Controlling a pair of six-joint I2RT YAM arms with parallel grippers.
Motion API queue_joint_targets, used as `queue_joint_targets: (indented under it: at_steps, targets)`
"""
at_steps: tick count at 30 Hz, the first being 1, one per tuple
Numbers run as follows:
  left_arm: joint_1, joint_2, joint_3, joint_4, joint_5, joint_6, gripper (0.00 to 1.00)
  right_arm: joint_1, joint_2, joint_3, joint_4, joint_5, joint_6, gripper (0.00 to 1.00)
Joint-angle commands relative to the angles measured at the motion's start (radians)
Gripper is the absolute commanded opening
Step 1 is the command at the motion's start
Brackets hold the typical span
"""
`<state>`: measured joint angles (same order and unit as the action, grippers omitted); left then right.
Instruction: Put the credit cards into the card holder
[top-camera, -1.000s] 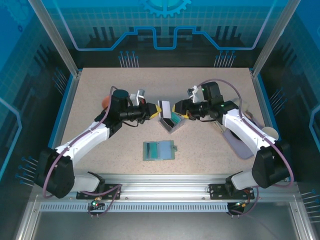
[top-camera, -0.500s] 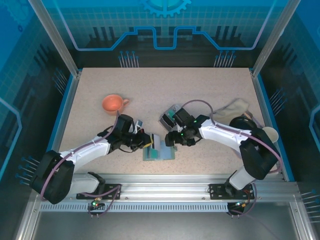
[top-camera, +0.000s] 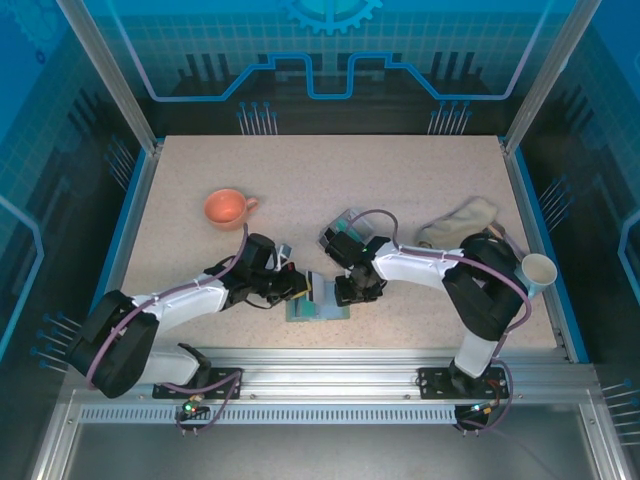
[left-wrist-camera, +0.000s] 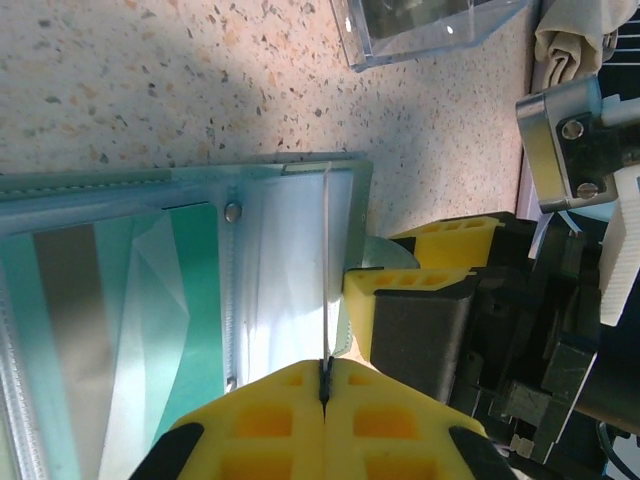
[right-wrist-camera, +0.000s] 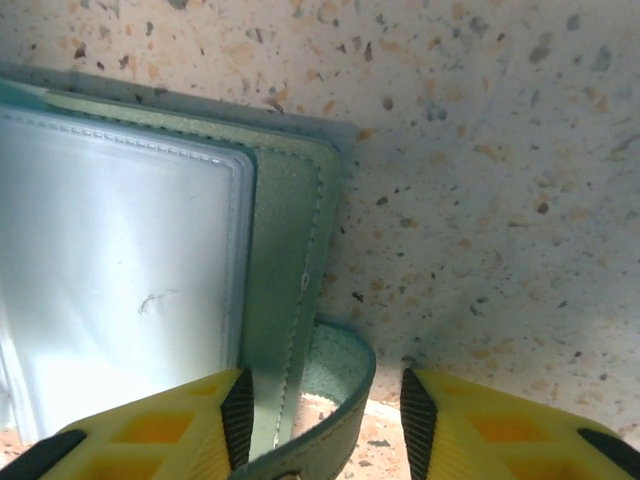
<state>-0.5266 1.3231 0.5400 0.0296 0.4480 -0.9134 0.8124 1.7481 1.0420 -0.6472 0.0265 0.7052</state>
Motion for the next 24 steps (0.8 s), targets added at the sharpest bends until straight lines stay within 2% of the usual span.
queue_joint_targets:
  at_steps: [1,7,16,19,24]
  targets:
    - [-0.006,-0.003,-0.016,-0.027,-0.044,0.033,0.00,-0.008,0.010,0.009,-0.019,0.012,0.004,0.35]
    - [-0.006,0.017,-0.022,-0.054,-0.056,0.064,0.00,-0.023,0.003,-0.017,0.015,-0.017,0.007,0.26]
    - [-0.013,0.112,-0.029,0.008,-0.039,0.084,0.00,-0.033,0.035,-0.033,0.047,-0.048,0.021,0.24]
    - [-0.024,0.119,-0.053,0.031,-0.041,0.077,0.00,-0.035,0.041,-0.040,0.056,-0.056,0.028,0.21]
    - [-0.028,0.067,-0.072,-0.022,-0.057,0.086,0.00,-0.036,0.050,-0.047,0.060,-0.059,0.043,0.17]
